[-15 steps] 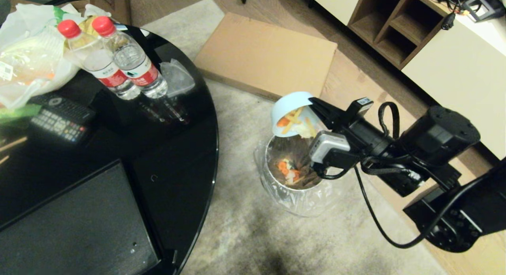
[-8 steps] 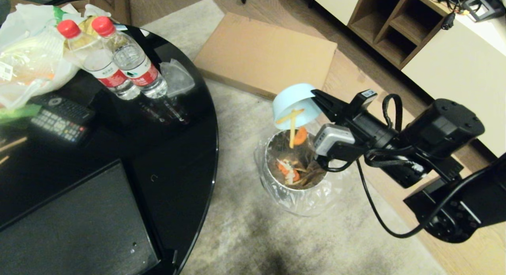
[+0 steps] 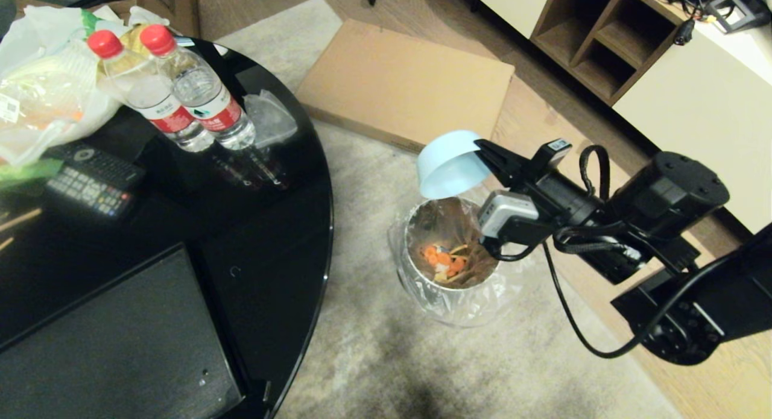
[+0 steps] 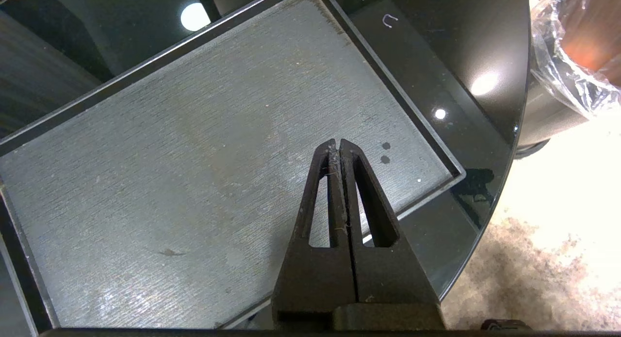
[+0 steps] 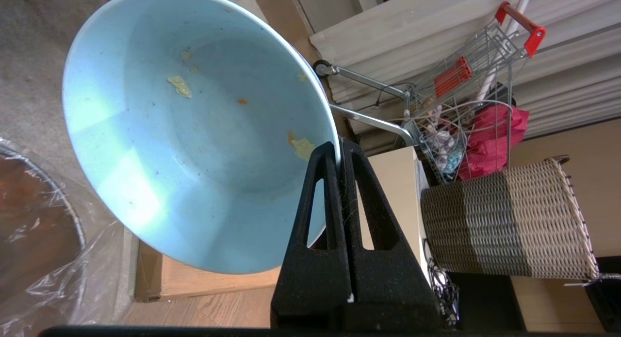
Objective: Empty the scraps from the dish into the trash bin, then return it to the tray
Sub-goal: Pour the leftover food from the bowl into the trash can, then put the bowl back to the table
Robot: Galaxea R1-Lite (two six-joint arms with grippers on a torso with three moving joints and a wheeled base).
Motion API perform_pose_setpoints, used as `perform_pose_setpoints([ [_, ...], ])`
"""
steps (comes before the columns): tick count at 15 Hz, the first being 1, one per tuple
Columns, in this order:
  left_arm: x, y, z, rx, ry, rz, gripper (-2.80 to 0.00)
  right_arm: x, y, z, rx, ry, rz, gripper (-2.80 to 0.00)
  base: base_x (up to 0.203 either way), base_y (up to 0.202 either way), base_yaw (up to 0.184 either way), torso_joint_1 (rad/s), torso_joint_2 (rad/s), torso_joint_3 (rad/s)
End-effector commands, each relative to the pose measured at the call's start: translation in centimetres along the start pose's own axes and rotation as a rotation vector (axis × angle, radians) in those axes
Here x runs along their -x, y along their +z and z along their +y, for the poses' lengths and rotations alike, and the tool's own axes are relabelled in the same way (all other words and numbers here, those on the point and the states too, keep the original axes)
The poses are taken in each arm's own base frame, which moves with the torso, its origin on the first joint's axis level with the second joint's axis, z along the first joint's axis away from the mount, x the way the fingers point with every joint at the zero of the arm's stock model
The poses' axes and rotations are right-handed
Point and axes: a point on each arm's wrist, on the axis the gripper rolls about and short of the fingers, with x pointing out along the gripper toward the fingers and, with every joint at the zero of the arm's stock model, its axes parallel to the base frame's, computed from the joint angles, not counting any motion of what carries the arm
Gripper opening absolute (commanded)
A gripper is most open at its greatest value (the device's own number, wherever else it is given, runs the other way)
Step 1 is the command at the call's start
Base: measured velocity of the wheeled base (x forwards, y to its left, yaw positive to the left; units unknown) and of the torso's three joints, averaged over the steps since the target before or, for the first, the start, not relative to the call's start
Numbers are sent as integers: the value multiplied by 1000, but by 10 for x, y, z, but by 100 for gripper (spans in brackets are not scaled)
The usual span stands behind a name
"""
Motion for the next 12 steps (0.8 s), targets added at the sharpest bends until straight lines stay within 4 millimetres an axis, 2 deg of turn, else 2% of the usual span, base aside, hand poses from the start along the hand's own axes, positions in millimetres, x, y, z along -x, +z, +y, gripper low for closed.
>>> perform_pose_setpoints([
  [1, 0, 0, 0, 0, 1, -1, -280, 1, 0, -2, 16, -38, -6, -280, 0, 0, 0, 0, 0, 0],
  [7, 0, 0, 0, 0, 1, -1, -280, 4, 0, -6, 10, -40, 2, -280, 0, 0, 0, 0, 0, 0],
  [12, 0, 0, 0, 0, 1, -1, -280, 10, -1, -19, -44, -91, 148, -280, 0, 0, 0, 0, 0, 0],
])
